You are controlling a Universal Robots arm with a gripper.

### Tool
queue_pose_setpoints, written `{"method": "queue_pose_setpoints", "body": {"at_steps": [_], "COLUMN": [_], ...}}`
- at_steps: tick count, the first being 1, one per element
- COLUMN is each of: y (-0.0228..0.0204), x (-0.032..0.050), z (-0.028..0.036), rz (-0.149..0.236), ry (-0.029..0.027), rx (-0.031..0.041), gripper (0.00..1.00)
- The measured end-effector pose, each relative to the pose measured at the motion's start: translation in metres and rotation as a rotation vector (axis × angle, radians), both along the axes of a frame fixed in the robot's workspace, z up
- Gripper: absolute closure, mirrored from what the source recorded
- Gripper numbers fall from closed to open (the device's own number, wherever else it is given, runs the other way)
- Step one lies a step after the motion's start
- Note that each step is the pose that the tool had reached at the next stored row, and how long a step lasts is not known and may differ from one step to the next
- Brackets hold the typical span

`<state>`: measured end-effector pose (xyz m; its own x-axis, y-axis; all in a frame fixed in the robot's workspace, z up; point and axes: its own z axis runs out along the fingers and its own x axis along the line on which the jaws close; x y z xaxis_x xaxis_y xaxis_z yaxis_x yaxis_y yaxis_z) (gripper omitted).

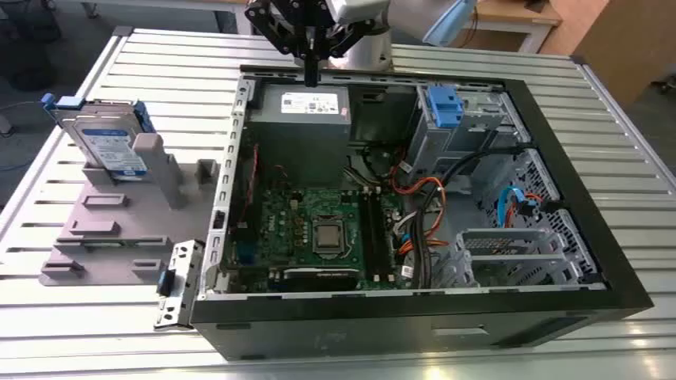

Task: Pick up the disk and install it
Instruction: 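Reach for the disk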

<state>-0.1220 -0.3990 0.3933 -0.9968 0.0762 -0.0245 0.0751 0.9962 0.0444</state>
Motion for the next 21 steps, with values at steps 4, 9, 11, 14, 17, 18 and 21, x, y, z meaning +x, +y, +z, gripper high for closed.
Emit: {"method": "queue_pose_setpoints", "body": {"at_steps": [4,9,11,14,17,18,21], "y": [0.0000,0.0000,0.0000,0.0000,0.0000,0.0000,0.0000], "x": [0.0000,-0.0002,-0.0015,-0.0043,-0.0076,-0.0085,-0.0109], "z": [0.0000,0.0000,0.0000,0.0000,0.0000,0.0000,-0.0001], "rz": [0.000,0.000,0.000,0.000,0.000,0.000,0.000], "ry": [0.0000,0.0000,0.0000,0.0001,0.0000,0.0000,0.0000], "rx": [0.0000,0.0000,0.0000,-0.0001,0.0000,0.0000,0.0000], "gripper": [0.89,0.89,0.89,0.89,0.89,0.89,0.89]}}
